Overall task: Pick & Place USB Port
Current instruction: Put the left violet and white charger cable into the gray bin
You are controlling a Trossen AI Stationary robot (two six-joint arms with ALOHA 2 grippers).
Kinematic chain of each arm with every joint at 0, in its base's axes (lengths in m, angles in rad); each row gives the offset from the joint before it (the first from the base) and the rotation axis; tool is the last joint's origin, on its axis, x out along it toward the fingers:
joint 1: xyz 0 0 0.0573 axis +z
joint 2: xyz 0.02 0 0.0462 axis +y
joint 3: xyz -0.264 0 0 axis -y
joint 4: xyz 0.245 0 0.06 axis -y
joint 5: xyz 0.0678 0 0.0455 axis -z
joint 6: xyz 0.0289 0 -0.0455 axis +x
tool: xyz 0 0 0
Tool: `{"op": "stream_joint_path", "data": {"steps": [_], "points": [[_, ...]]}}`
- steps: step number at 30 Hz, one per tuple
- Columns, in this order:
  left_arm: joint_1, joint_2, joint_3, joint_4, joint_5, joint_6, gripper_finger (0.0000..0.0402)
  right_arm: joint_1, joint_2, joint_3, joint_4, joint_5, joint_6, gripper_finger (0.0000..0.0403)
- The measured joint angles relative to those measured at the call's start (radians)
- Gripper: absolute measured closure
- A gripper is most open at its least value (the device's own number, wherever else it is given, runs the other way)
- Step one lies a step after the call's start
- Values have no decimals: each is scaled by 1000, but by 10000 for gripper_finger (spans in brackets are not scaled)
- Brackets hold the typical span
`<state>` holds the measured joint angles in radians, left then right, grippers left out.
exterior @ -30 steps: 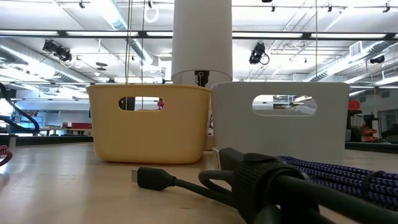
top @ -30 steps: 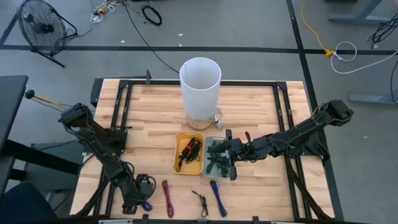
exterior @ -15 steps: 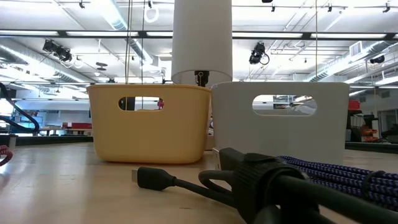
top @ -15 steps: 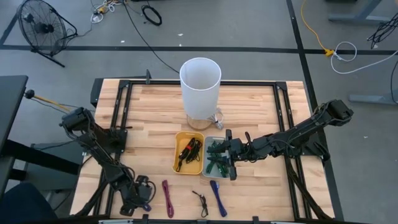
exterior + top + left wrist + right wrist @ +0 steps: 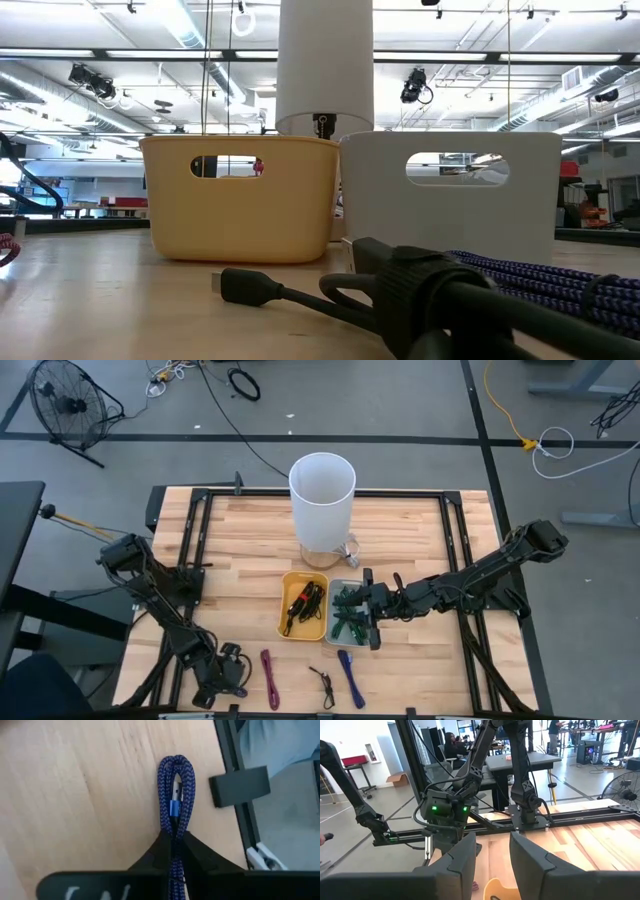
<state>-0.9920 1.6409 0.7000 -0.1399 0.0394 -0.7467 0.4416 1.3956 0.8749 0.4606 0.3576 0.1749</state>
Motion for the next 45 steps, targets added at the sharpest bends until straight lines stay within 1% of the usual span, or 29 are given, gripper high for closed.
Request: {"op": "stream_joint_path", "data": {"steps": [1, 3, 5, 7, 10, 12, 14, 17, 20, 21, 22, 23, 25, 27, 30, 33, 37, 39, 41, 43, 45], "points": [[0, 0, -1, 18, -12, 1, 377, 0, 0, 0, 0, 0, 0, 285], [4, -12, 2, 39, -37, 1, 392, 0, 0, 0, 1, 0, 0, 285], [11, -27, 23, 5, -76, 7, 392, 0, 0, 0, 0, 0, 0, 285], [19, -48, 54, -69, -142, 35, 392, 0, 0, 0, 0, 0, 0, 285], [37, -96, 139, -138, -232, 81, 392, 0, 0, 0, -5, 0, 0, 285], [47, -132, 202, -223, -291, 131, 392, 0, 0, 0, -5, 0, 0, 285], [60, -158, 272, -285, -379, 186, 392, 0, 0, 0, -6, 0, 0, 285], [81, -211, 379, -287, -557, 338, 392, 0, 0, 0, -6, -1, 0, 285], [112, -243, 459, -229, -754, 521, 392, 0, 0, 0, -6, -8, 0, 285], [127, -250, 480, -200, -786, 586, 392, 0, 0, 0, -6, -9, 0, 285], [146, -260, 496, -162, -790, 655, 392, 0, 0, 0, -5, -9, 0, 285], [168, -270, 507, -112, -774, 723, 392, 0, 0, 0, -4, -10, 0, 285], [220, -288, 513, 11, -684, 835, 392, 0, 0, 0, 4, -10, -1, 285], [281, -291, 513, 95, -600, 888, 392, 0, 0, 0, 20, -9, -18, 285], [366, -291, 511, 154, -509, 922, 392, 0, 0, 0, 38, -30, -60, 285], [454, -286, 512, 218, -421, 925, 392, 1, 0, 0, 80, -83, -104, 285], [566, -281, 510, 296, -275, 922, 392, 1, -1, 0, 99, -120, -131, 285], [614, -281, 506, 362, -196, 894, 392, 1, -1, 0, 110, -145, -135, 285], [651, -279, 502, 389, -131, 863, 392, 0, -1, 0, 112, -165, -136, 285], [676, -266, 502, 410, -90, 838, 392, 0, -1, 0, 122, -167, -146, 285], [685, -252, 502, 425, -71, 832, 392, 0, -1, 0, 147, -167, -174, 285]]}}
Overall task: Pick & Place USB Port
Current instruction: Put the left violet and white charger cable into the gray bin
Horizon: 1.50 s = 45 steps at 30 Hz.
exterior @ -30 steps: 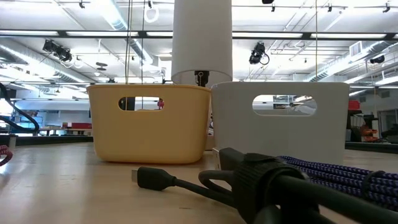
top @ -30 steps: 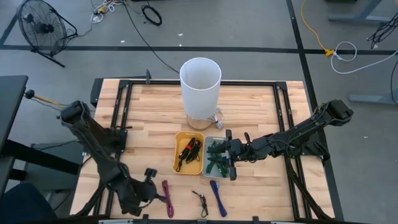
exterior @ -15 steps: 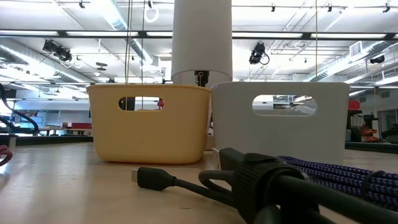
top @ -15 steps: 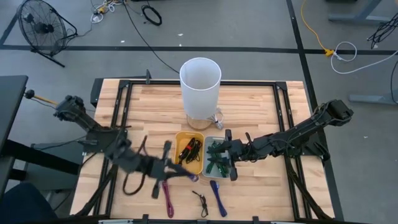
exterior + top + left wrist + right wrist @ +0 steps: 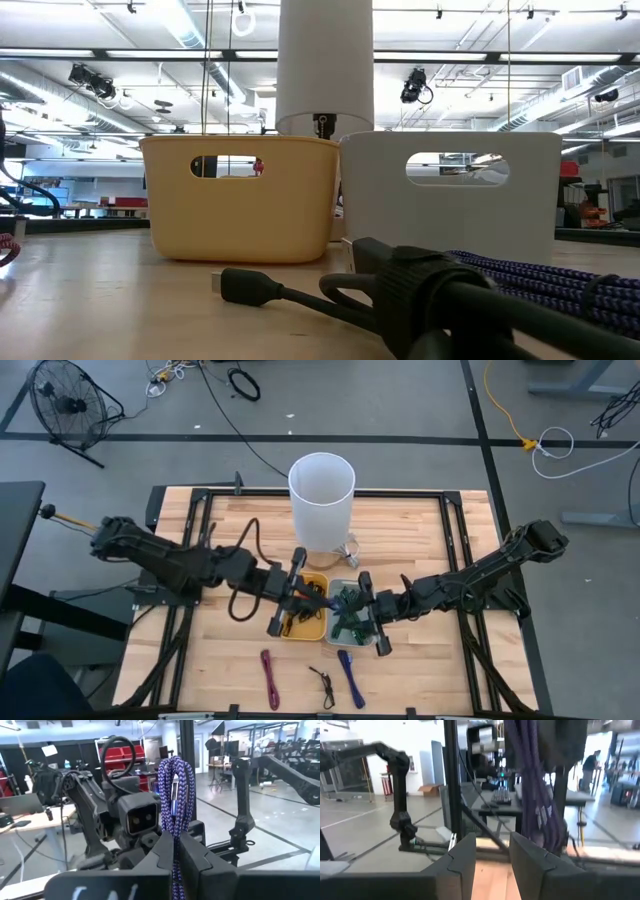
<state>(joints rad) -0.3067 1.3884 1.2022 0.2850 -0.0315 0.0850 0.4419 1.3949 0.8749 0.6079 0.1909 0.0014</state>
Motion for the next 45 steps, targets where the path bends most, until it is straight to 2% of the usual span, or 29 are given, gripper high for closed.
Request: {"op": "stream_joint_path", "data": {"steps": [10, 23, 33, 36, 38, 42, 45], "points": [[9, 68, -1, 97, 55, 9, 392, 0, 0, 0, 44, 3, -55, 282], [13, 81, -1, 129, 73, 9, 392, -7, 0, 0, 62, 90, -77, 208], [27, 119, 0, 172, 76, 12, 392, -9, 4, 0, 117, 80, -106, 218], [38, 140, 0, 192, 99, 11, 392, -10, 9, 0, 110, 87, -112, 232], [43, 148, 0, 200, 112, 6, 392, -9, 9, 0, 107, 88, -107, 258], [48, 149, 0, 194, 111, 5, 378, -8, 8, 0, 87, 92, -108, 372], [48, 145, 0, 186, 106, 6, 365, -7, 8, 0, 76, 122, -88, 381]]}}
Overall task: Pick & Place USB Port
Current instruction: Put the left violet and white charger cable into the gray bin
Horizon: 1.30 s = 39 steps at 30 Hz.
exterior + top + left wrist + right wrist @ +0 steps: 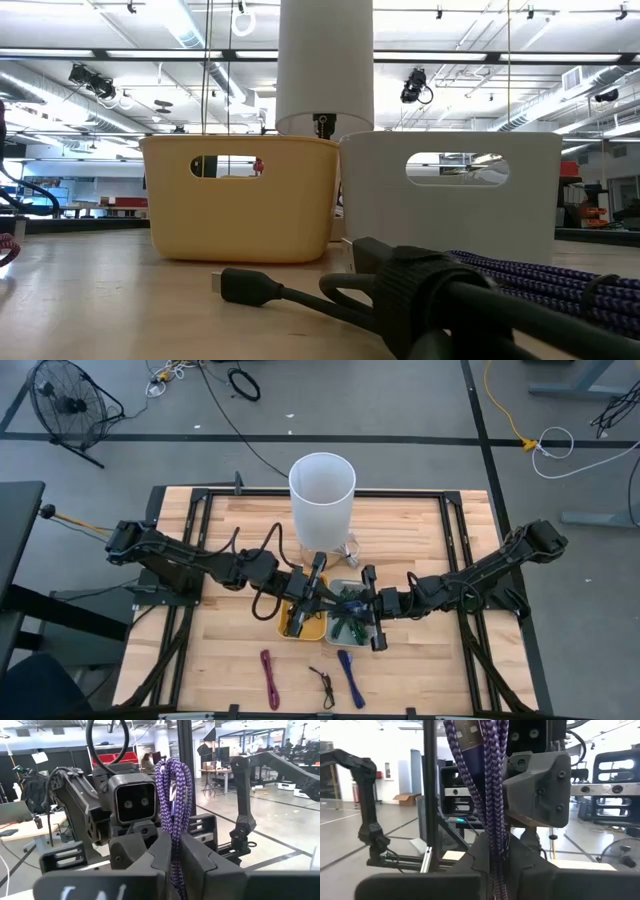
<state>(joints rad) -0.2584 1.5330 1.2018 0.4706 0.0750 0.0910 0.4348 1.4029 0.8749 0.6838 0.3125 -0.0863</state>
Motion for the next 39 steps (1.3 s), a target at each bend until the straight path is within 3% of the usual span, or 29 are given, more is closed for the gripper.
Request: {"op": "stream_joint_path", "data": {"steps": [6, 13, 17, 23, 29, 34, 39], "points": [[1, -2, 0, -6, -1, 0, 357, 7, -2, 0, -15, 45, 7, 383], [20, -96, 1, -142, -15, 7, 355, 59, -71, 0, -248, 237, 124, 383], [7, -154, 2, -244, -25, 1, 354, 83, -88, 0, -445, 342, 320, 383], [-32, -216, 2, -461, -29, -16, 354, 104, -44, 0, -693, 439, 738, 383], [-49, -218, 2, -576, -31, -28, 354, 102, 57, 0, -740, 389, 1022, 384], [-49, -212, 1, -581, -32, -29, 354, 91, 162, 0, -735, 376, 1124, 384], [-49, -212, 1, -580, -32, -32, 354, 76, 182, -1, -729, 322, 1148, 385]]}}
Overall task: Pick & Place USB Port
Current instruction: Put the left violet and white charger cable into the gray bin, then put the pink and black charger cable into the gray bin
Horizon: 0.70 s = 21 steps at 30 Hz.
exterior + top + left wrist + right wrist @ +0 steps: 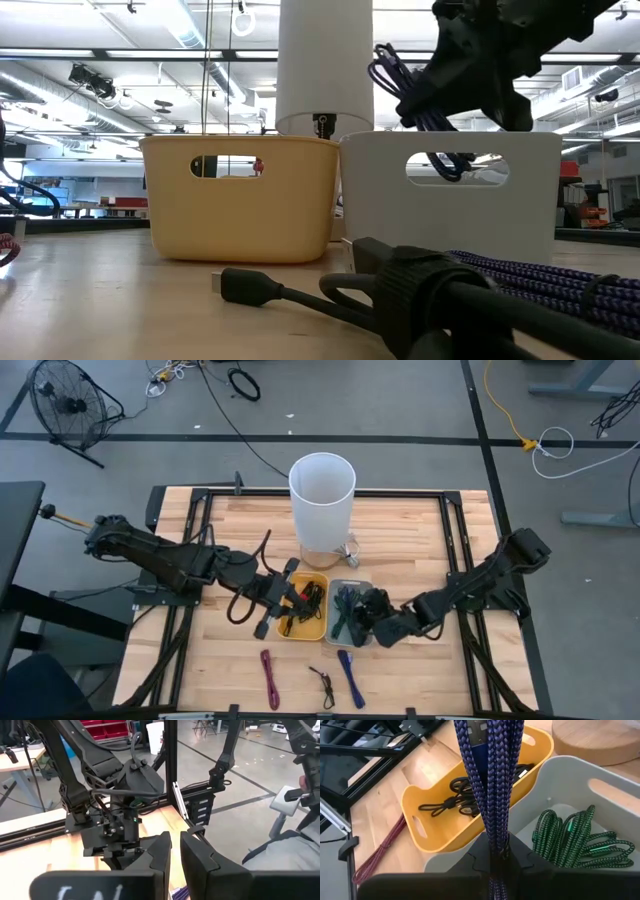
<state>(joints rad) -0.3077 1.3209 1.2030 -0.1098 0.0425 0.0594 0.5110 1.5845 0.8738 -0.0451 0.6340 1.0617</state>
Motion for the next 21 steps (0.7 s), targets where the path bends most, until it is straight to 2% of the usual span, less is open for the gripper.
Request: {"op": "stream_joint_path", "data": {"steps": [5, 14, 17, 21], "points": [[0, 0, 0, 1, 0, -3, 354, 0, 0, 0, 4, -42, 7, 384], [1, 0, 0, 1, 0, -3, 354, -5, 0, 0, -3, -48, -41, 276], [1, 0, 0, 1, 0, -4, 354, -6, 0, 0, 3, -48, -53, 254], [1, 0, 0, 1, 0, -4, 354, -14, -4, 0, 5, -54, -95, 245]]}}
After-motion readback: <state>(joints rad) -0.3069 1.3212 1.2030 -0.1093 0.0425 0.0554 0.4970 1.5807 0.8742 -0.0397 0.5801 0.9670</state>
